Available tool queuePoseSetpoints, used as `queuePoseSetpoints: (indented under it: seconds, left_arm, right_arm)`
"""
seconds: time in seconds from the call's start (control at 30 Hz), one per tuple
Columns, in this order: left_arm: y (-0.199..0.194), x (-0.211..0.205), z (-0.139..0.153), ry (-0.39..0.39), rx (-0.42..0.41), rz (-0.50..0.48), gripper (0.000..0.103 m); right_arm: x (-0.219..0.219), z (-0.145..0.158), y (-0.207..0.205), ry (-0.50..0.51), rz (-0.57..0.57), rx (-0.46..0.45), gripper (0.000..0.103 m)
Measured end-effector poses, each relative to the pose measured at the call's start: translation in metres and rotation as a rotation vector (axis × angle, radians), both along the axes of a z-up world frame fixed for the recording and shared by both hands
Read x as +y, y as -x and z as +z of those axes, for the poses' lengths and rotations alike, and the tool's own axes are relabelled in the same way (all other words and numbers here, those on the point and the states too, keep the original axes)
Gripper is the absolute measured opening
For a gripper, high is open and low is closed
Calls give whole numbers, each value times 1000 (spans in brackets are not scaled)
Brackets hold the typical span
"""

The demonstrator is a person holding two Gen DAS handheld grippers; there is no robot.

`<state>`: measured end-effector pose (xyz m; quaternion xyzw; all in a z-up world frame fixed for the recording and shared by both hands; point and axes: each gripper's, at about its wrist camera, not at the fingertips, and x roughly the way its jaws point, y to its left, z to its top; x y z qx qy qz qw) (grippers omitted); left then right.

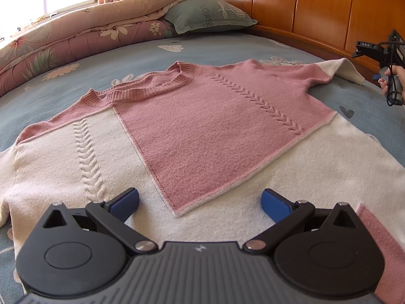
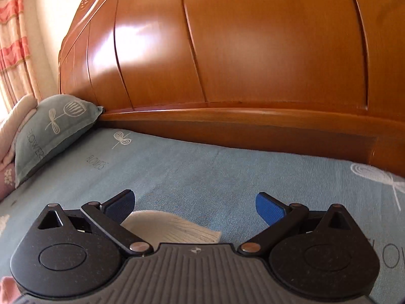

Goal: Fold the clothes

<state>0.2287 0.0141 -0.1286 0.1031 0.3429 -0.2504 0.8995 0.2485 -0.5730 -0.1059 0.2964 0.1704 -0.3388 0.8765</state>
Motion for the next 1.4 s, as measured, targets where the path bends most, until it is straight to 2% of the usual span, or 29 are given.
queuePoseSetpoints:
  seconds: [0.13, 0.2, 0.33, 0.47, 0.67, 0.8, 0.87, 0.93, 1.03, 1.1, 1.23, 1.37, 1.4]
  left_arm:
    - [0, 0, 0, 0, -1, 1, 103]
    - [0, 0, -1, 0, -2, 1, 103]
    - [0, 0, -1, 2, -3, 1, 103]
    - [0, 1, -2, 5, -7, 0, 103]
    - [1, 1, -2, 9, -10, -1, 103]
    - [0, 2, -3, 12, -11, -3, 103]
    - [-1, 2, -3, 14, -11, -4, 103]
    - [0, 2, -3, 14, -12, -3, 103]
    - [0, 1, -3, 14, -12, -2, 103]
    - [0, 1, -2, 13, -13, -2, 103]
    - [0, 0, -3, 10, -14, -1, 103]
    - [0, 0, -3, 11, -15, 0, 103]
    - [0, 0, -3, 11, -15, 0, 103]
  right_arm:
    - [-8, -11, 21, -252, 45, -167, 103]
    - [-6, -17, 24, -313, 77, -211, 103]
    - [4, -29, 9, -396, 172, -232, 103]
    - [11, -32, -19, -368, 243, -199, 103]
    - [1, -36, -52, -308, 245, -174, 103]
    - [-17, -34, -57, -277, 197, -214, 103]
    - [-28, -29, -53, -286, 163, -275, 103]
    - [-40, -18, -43, -267, 140, -348, 103]
    - [-51, 2, -30, -203, 120, -369, 103]
    - [-59, 7, -25, -222, 108, -328, 103]
    - [-58, -6, -14, -339, 79, -193, 103]
    - [-41, -25, 0, -465, 151, -227, 103]
    - [-31, -25, 6, -450, 133, -227, 103]
